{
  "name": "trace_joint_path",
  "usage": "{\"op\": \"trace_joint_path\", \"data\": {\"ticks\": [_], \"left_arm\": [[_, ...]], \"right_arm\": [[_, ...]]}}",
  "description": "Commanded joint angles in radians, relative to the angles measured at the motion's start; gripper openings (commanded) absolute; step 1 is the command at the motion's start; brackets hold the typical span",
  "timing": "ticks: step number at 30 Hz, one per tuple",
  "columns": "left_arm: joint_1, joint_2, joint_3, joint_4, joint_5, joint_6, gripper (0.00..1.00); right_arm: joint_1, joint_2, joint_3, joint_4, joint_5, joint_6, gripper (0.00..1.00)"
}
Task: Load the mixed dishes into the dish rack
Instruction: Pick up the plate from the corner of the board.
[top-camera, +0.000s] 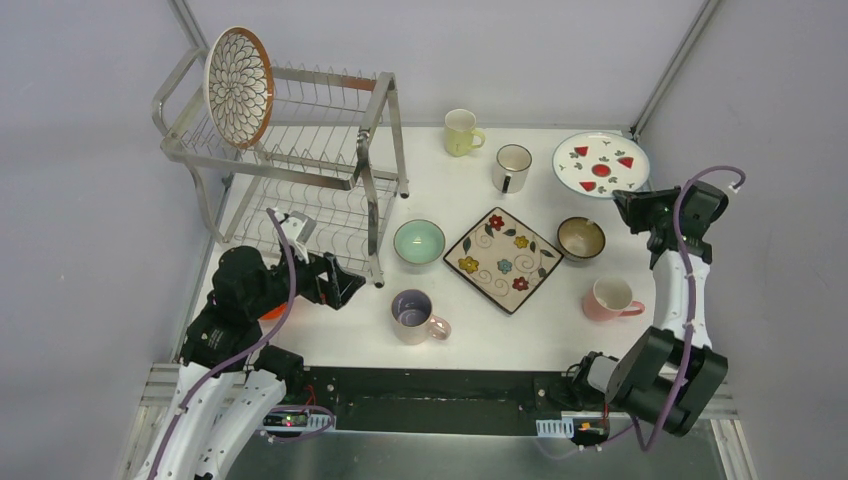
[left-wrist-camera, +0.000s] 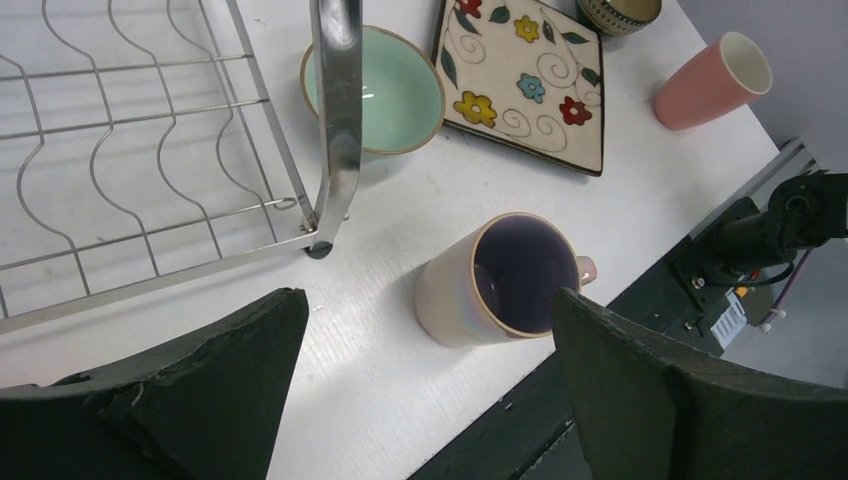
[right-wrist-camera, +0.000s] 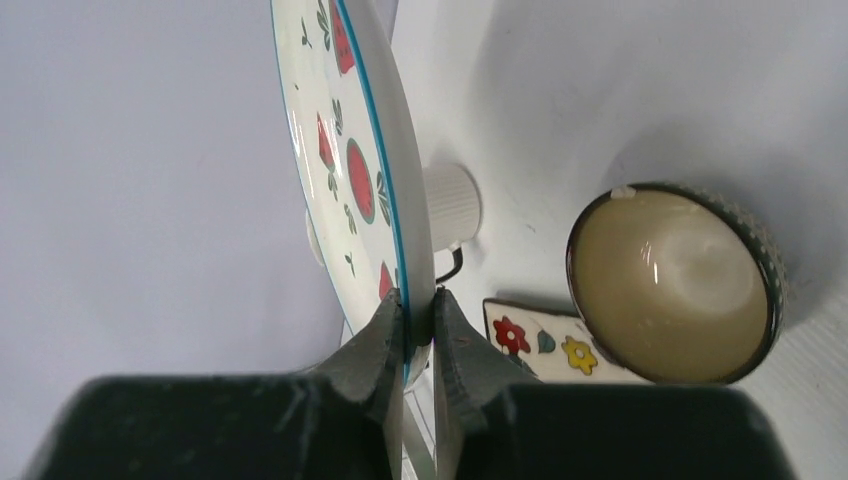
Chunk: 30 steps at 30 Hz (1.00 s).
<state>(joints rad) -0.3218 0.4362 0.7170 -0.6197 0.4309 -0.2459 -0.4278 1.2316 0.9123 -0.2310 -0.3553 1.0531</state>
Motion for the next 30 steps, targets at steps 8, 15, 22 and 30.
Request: {"op": "trace_joint_path", "data": {"ticks": [8, 15, 22, 30], "left_arm": [[-0.008, 0.112, 0.307, 0.011, 0.140, -0.084, 0.94], [-0.008, 0.205, 0.473, 0.004, 0.123, -0.197, 0.95], [-0.008, 0.358, 0.649, 0.005, 0.170, -0.252, 0.95], [-0.033, 0.510, 0.727, 0.049, 0.194, -0.287, 0.89]], "right_arm": [[0.064, -0.261, -0.037, 0.010, -0.137, 0.022, 0.00], [0.145, -0.354, -0.082, -0.035, -0.199, 0.017, 0.00], [0.226, -0.473, -0.142, -0.065, -0.254, 0.010, 0.00], [0.287, -0.604, -0.198, -0.069, -0.323, 0.013, 0.00]]}}
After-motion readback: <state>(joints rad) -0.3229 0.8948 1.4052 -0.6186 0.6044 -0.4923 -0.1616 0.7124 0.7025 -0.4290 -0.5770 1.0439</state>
